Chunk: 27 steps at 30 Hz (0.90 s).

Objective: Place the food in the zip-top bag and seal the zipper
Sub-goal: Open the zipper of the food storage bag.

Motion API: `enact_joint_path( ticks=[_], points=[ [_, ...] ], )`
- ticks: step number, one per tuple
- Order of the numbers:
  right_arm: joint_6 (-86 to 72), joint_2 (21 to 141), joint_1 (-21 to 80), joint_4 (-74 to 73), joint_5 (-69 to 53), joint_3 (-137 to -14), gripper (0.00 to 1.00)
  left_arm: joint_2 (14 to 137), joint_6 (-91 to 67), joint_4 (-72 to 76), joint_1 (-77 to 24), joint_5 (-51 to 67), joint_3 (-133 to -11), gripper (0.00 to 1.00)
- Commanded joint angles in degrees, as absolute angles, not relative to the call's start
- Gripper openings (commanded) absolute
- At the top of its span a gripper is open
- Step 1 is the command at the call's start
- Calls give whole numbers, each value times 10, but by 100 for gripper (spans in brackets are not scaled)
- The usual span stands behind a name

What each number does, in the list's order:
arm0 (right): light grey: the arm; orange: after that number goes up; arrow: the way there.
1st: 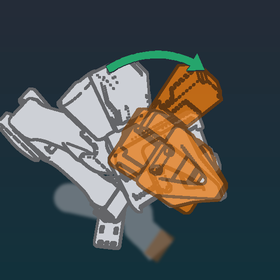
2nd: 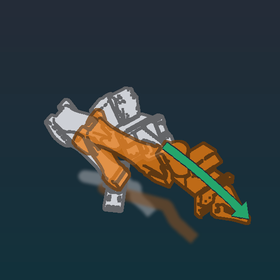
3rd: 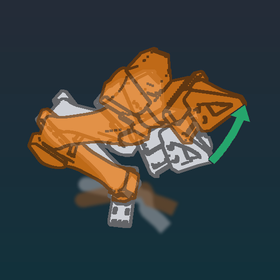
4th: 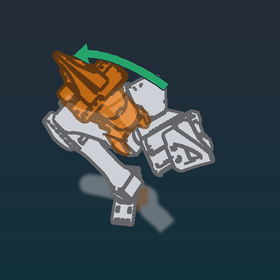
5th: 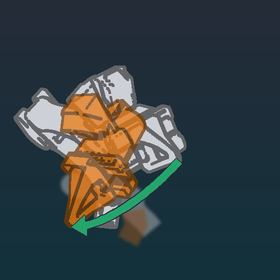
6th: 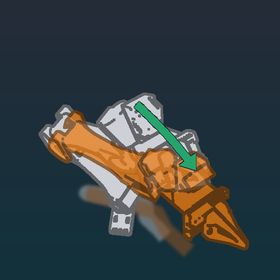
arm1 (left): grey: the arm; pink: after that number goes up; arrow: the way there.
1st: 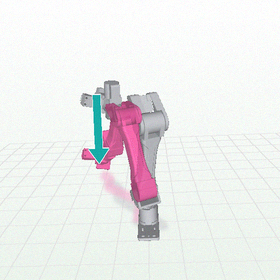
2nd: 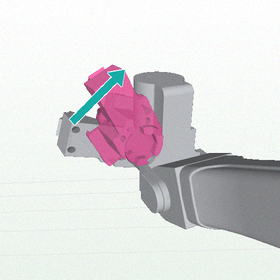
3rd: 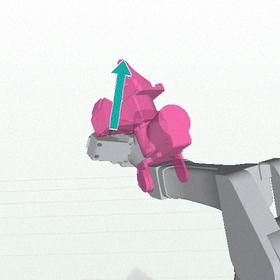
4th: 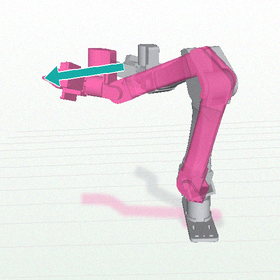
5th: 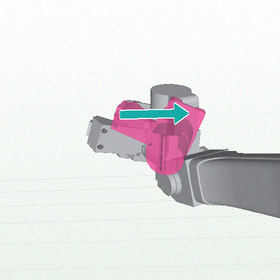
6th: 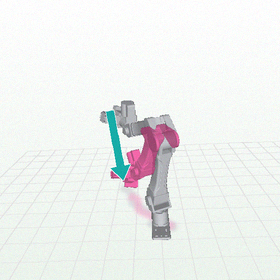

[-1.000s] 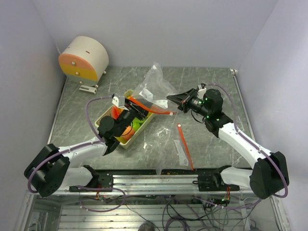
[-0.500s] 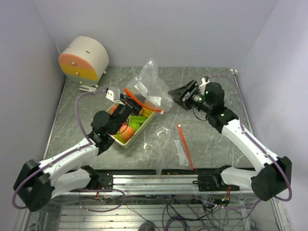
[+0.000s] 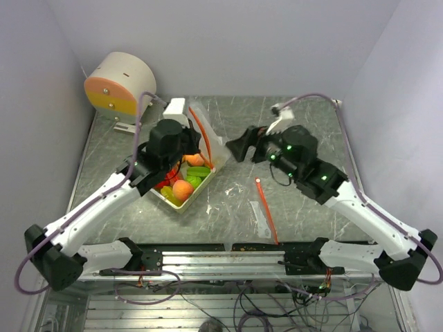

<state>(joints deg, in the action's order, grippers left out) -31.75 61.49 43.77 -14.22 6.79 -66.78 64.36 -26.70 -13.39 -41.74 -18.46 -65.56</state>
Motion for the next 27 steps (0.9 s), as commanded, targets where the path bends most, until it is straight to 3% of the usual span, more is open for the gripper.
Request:
enact_joint_path(
  ticks=[1,9,27],
  points=[
    [-210,631,536,-132,137,-672,87,678,-278,-260,-419,-189,-677,7],
    [-164,676,622,-117,246,-691,87,692,-275,-305,-419,-183,-736,7],
    [-151,768,641,-15,320,-691,78,677,-278,-324,-419,-143,-747,7]
  ],
)
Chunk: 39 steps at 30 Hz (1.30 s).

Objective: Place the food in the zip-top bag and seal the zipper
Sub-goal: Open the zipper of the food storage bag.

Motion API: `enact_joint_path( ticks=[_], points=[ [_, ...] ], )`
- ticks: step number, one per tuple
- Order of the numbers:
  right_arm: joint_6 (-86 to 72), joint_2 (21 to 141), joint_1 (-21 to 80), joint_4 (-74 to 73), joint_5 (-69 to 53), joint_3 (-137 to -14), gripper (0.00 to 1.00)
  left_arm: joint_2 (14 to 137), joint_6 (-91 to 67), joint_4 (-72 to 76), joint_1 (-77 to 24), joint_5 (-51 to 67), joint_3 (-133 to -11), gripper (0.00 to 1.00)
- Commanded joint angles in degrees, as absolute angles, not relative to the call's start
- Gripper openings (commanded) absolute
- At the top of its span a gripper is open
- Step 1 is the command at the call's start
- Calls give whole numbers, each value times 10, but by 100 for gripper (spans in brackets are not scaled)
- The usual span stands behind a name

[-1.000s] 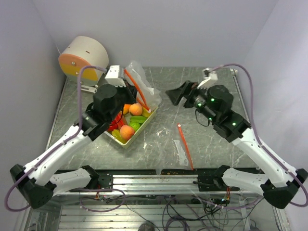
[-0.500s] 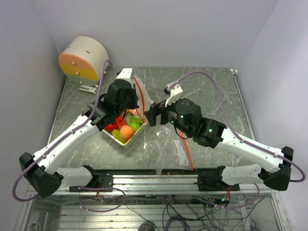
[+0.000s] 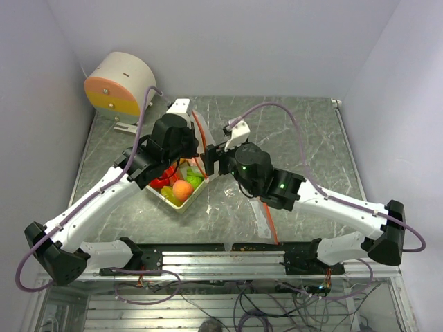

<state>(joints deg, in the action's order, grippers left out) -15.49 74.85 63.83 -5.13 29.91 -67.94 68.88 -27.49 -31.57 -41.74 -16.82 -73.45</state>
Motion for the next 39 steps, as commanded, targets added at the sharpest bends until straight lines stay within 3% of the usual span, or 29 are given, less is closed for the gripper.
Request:
enact_joint_path(
  ticks=[1,4,6,9,11,17,25,28,35,39],
  points=[
    [-151,772,641,-12,320,-692,78,676,-279,-322,-419,-138,-745,7],
    [-153,788,641,-6,327,-695,75,669,-279,-319,-419,-128,-740,7],
    [-158,797,641,-11,354,-698,68,663,-277,-325,-419,-123,-739,7],
    [-185,805,641,-42,447,-706,21,646,-271,-356,-419,-125,-746,7],
    [-202,802,640,-63,501,-706,11,629,-268,-386,-419,-136,-750,7],
    [-248,758,637,-98,552,-683,0,568,-290,-470,-419,-202,-728,7],
    [-307,777,609,-150,606,-700,0,557,-323,-625,-419,-303,-758,7],
    [-306,796,599,-119,527,-700,0,541,-321,-651,-419,-328,-783,7],
    [-308,864,600,117,155,-682,0,512,-296,-688,-419,-377,-859,7],
    [-328,922,599,119,103,-717,0,512,-302,-722,-419,-405,-865,7]
  ],
)
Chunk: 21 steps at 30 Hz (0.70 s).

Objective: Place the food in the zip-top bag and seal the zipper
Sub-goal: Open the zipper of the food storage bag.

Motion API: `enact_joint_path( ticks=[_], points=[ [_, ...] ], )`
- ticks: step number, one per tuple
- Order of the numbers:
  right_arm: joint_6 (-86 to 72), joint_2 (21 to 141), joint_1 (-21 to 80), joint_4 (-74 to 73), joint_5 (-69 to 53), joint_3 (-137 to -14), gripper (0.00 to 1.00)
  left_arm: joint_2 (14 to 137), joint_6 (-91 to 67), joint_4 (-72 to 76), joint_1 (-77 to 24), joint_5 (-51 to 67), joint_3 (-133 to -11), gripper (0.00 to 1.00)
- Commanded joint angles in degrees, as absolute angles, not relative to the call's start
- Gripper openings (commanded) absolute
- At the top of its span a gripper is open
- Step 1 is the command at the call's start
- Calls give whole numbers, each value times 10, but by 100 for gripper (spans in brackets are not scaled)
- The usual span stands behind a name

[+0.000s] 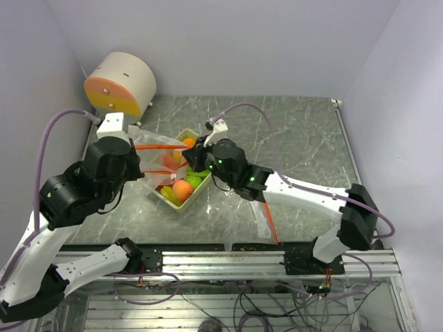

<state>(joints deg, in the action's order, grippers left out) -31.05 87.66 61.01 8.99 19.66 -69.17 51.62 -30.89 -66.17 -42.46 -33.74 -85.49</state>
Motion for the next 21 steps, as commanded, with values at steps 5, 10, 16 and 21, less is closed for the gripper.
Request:
enact_joint_path(
  ticks=[5,10,16,21],
  points=[
    [-302,942,598,106,93,-720,11,521,-322,-713,-419,-382,-788,7],
    [-239,888,596,106,98,-687,45,520,-354,-692,-419,-380,-707,7],
    [-186,757,596,138,112,-600,84,515,-384,-718,-419,-419,-705,7],
    [-171,708,595,86,157,-585,89,511,-398,-744,-419,-465,-737,7]
  ],
)
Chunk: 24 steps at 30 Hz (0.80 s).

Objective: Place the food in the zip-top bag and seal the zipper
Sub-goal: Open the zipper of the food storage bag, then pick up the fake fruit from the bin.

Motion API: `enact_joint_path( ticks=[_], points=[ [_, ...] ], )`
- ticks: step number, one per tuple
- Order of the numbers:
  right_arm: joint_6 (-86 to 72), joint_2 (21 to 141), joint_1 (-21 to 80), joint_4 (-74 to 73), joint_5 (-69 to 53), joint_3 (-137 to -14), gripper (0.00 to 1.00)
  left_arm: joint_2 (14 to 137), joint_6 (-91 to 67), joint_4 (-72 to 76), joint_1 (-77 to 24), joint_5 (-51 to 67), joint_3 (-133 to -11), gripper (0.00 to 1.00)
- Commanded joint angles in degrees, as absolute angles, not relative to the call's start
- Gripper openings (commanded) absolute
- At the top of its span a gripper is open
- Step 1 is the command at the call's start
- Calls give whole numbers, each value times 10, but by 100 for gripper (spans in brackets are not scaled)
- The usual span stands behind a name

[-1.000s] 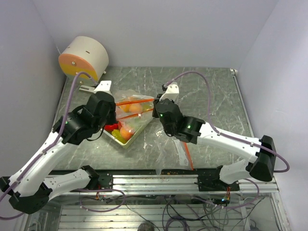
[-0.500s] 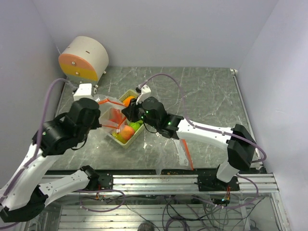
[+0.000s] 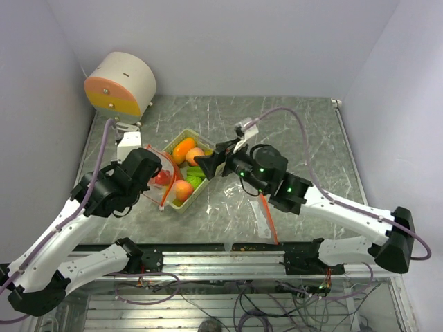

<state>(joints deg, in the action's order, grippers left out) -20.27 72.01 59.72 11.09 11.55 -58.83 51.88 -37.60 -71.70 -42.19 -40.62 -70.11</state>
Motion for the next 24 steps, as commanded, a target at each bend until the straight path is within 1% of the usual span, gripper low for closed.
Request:
enact_joint_path(
  ticks=[1,3,6,7,8,9,11,19,24],
  points=[
    [-169,715,596,70,164,-590,89,512,-402,-752,-419,-478,-746,7],
    [-168,735,595,45,168,-602,89,513,-409,-767,-419,-509,-763,7],
    [-164,785,595,14,137,-635,91,513,-415,-784,-419,-552,-776,7],
    [-163,802,594,8,122,-645,93,515,-419,-788,-419,-564,-780,7],
    [-158,817,594,7,102,-652,98,516,-422,-795,-419,-574,-782,7],
    [-154,832,595,9,86,-656,100,516,-424,-800,-419,-584,-782,7],
    [-147,862,594,11,58,-665,100,516,-432,-811,-419,-597,-782,7],
    [-156,1009,609,-48,-2,-758,100,493,-404,-770,-419,-584,-757,7],
    [-176,1063,615,-83,39,-789,100,489,-394,-754,-419,-566,-747,7]
  ],
)
